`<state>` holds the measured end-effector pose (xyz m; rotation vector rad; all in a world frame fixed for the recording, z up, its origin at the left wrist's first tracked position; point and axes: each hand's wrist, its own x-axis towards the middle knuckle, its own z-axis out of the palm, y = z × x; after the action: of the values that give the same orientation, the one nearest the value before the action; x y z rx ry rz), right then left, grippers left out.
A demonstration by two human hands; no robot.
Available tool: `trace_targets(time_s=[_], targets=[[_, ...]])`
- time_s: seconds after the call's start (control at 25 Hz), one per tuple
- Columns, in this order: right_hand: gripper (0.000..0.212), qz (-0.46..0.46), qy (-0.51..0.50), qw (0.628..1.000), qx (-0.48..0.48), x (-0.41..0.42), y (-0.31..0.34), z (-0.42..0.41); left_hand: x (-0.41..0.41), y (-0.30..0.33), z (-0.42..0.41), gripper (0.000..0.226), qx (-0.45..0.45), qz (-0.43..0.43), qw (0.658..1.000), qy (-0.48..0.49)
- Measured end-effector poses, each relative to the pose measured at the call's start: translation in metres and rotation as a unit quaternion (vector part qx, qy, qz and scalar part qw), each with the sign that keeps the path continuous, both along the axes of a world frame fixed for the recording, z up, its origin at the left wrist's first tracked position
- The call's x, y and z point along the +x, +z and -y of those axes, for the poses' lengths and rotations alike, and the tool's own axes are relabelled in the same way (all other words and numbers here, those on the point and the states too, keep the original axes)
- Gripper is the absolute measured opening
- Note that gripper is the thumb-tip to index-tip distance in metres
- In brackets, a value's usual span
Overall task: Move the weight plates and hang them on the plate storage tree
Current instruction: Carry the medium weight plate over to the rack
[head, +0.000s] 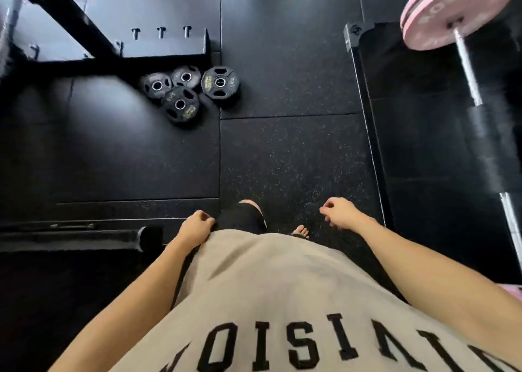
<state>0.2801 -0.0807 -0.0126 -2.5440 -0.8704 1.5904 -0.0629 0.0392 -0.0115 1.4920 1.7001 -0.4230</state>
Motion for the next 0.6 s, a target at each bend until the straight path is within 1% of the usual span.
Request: trace_targets(time_s=[0.08,0.24,0.32,0.44,0.52,0.6], targets=[[0.014,-0.016,0.031,0.999,0.003,0.027,0.004,-0.063,0.017,-0.009,-0.025,0.027,-0.024,-0.002,0.998,0.061],[0.012,-0.020,0.092,0.995,-0.010,0.055,-0.001,-0.175,0.051,-0.033,-0.093,0.034,-0.080,0.012,0.992,0.098],[0.013,-0.012,0.092,0.996,-0.008,0.065,-0.001,-0.235,0.060,-0.032,-0.160,0.035,-0.074,0.021,0.992,0.102],[0.015,-0.016,0.092,0.996,-0.004,0.074,0.013,-0.324,0.063,-0.016,-0.266,0.026,-0.084,0.049,0.989,0.114],[0.015,-0.012,0.077,0.997,0.009,0.082,0.019,-0.380,0.062,-0.005,-0.330,0.022,-0.061,0.057,0.987,0.139],[0.014,-0.012,0.081,0.996,0.019,0.090,0.021,-0.436,0.067,0.003,-0.382,0.020,-0.043,0.079,0.979,0.185]])
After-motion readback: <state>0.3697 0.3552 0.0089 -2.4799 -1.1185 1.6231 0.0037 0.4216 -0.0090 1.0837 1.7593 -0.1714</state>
